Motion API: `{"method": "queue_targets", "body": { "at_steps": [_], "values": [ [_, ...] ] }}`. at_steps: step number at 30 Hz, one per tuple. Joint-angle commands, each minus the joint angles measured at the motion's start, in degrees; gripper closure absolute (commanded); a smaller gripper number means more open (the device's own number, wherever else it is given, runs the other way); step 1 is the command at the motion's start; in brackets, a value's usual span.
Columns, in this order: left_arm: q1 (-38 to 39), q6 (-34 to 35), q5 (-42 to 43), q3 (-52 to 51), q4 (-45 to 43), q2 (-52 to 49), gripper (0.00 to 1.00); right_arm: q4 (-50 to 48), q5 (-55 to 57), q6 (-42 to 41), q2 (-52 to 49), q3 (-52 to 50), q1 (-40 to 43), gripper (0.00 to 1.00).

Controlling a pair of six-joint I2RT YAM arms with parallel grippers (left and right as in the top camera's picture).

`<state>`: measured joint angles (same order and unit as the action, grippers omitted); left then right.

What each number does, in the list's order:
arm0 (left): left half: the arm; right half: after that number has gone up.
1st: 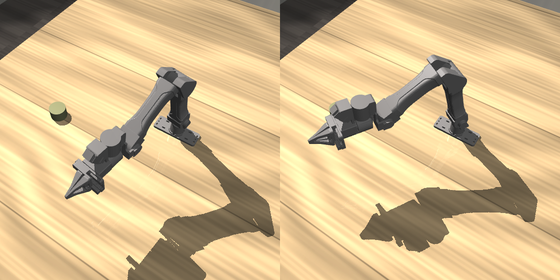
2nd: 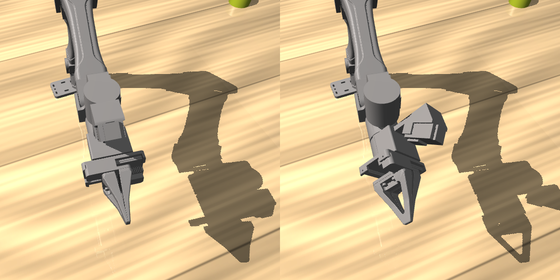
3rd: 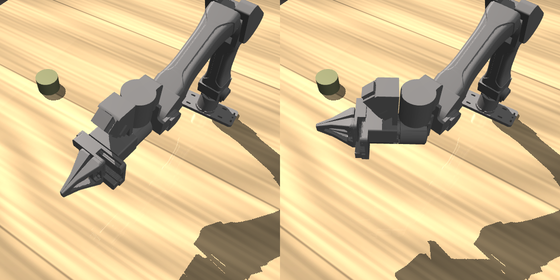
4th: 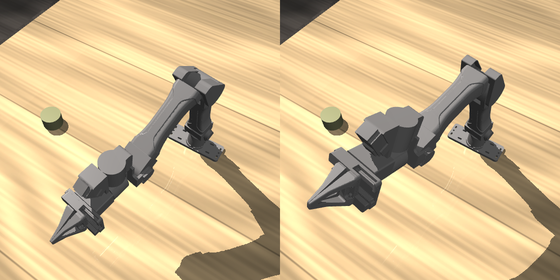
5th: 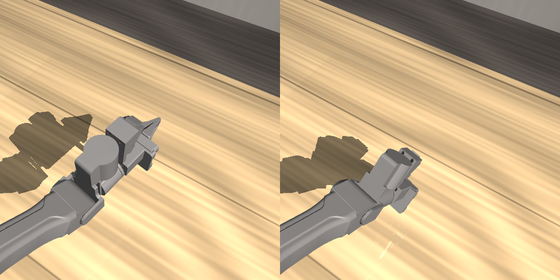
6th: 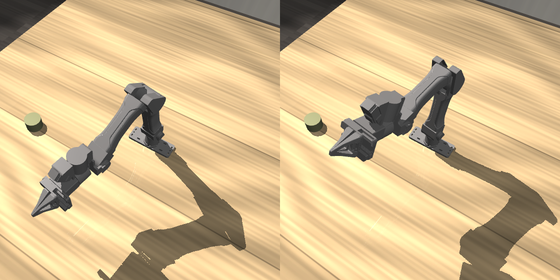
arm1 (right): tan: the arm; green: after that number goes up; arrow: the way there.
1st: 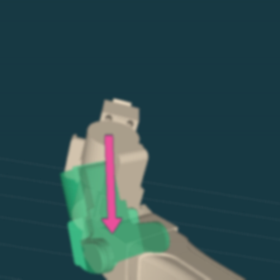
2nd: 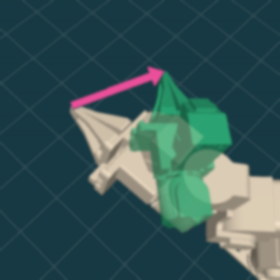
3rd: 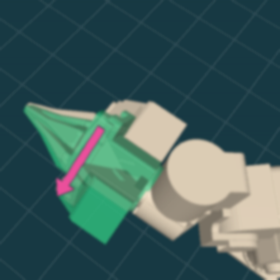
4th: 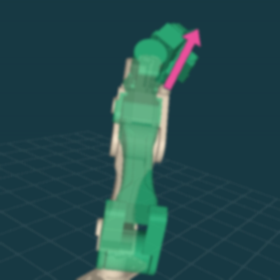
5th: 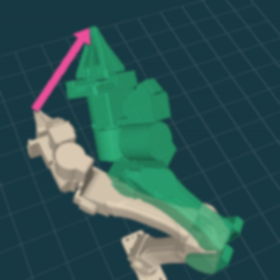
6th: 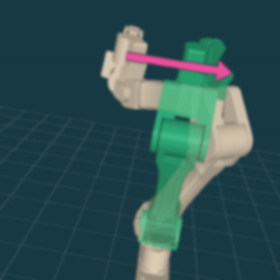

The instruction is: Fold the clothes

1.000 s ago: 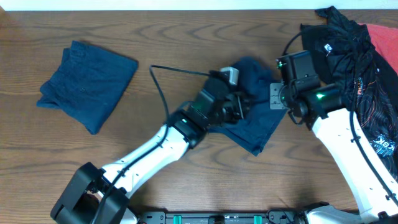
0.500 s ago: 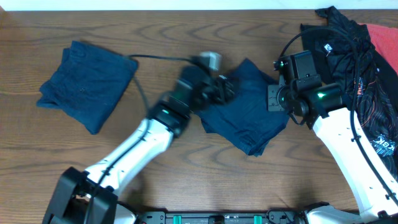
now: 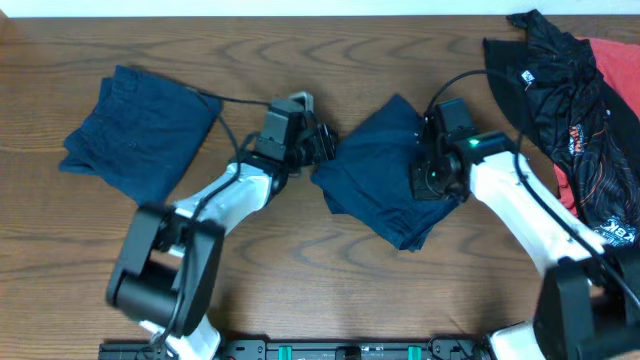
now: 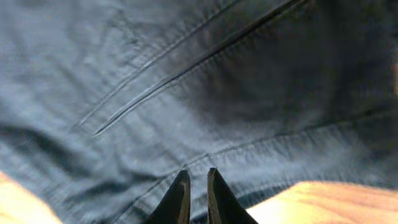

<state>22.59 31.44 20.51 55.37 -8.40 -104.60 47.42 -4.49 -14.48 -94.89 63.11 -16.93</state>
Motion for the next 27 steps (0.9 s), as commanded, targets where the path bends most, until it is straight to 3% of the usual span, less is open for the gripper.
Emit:
{"method": "queue_targets", "body": {
  "at_steps": [1,2,7,9,13,16,20,23,27],
  "values": [
    [0.26,-0.98,4.83,1.11,1.55,-2.12,0.50,-1.33,2.78,-0.96,-2.38,-0.24,0.15,0.90],
    [0.26,-0.98,5.66,1.11,2.51,-2.47,0.50,-1.77,4.76,-1.01,-3.32,-0.24,0.17,0.89],
    [0.37,-0.98,10.38,1.11,10.45,-2.49,0.86,-4.76,10.27,-0.76,-8.96,-0.24,1.42,0.89],
    [0.52,-0.98,11.54,1.11,15.13,-2.49,0.94,-6.01,10.27,0.00,-11.52,-0.24,2.29,0.89],
    [1.14,-0.98,11.98,1.11,26.80,-2.49,0.94,-11.19,10.32,2.97,-15.65,-0.24,4.04,0.89],
    [2.69,-1.03,12.11,1.11,35.78,-2.45,0.94,-18.56,10.82,5.53,-16.44,-0.15,5.53,0.79],
    [5.81,-2.82,12.17,1.11,44.00,-2.27,0.94,-24.61,8.22,6.91,-15.85,3.04,6.71,0.78],
    [7.69,-3.63,12.13,1.11,46.34,-1.01,0.94,-21.81,1.40,11.80,-15.08,9.29,6.60,0.78],
    [7.85,-6.08,11.82,1.14,45.72,3.74,0.94,-9.77,1.05,12.90,-12.94,18.84,6.08,0.74]
  ]
}}
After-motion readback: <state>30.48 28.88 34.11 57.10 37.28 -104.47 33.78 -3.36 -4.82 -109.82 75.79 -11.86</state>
